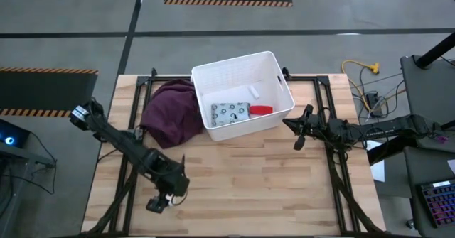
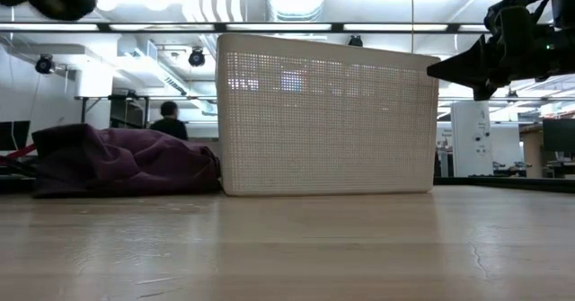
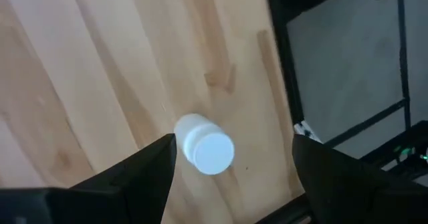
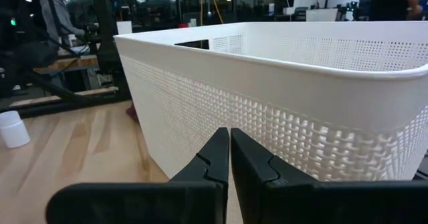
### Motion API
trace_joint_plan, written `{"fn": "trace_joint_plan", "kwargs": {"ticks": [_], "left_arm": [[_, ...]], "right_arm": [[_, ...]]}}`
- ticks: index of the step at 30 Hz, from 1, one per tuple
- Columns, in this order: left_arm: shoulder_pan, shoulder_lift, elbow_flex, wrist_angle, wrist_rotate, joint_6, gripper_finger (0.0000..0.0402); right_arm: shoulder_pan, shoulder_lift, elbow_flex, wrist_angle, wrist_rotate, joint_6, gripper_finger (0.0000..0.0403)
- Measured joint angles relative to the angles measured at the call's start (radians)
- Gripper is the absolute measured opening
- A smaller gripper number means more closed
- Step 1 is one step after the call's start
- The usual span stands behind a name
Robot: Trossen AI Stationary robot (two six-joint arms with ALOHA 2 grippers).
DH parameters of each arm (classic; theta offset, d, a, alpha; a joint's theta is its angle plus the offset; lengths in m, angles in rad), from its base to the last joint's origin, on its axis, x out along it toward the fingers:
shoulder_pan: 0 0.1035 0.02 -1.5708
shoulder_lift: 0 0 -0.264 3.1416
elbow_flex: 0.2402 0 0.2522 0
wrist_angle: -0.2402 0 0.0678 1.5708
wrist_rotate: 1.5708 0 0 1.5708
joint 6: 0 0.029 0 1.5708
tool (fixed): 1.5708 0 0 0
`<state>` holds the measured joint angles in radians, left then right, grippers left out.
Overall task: Pick & place medical supplies in basket/bin
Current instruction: Put the white pill bottle into the white bin
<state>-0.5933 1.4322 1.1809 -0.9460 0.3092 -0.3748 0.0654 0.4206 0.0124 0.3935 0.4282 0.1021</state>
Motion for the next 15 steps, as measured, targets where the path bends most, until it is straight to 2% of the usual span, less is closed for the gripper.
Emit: {"fn": "trace_joint_plan", "kwargs": {"ticks": [6, 15], "left_arm": [[-0.039, 0.0, -0.101, 0.008, 0.0, -0.083, 0.0279], [-0.037, 0.0, -0.207, 0.153, -0.003, -0.106, 0.0279]], "right_arm": [[0.0, 0.0, 0.0, 0.0, 0.0, 0.0, 0.0009], [0.0, 0.0, 0.0, 0.0, 0.0, 0.0, 0.0009]]}}
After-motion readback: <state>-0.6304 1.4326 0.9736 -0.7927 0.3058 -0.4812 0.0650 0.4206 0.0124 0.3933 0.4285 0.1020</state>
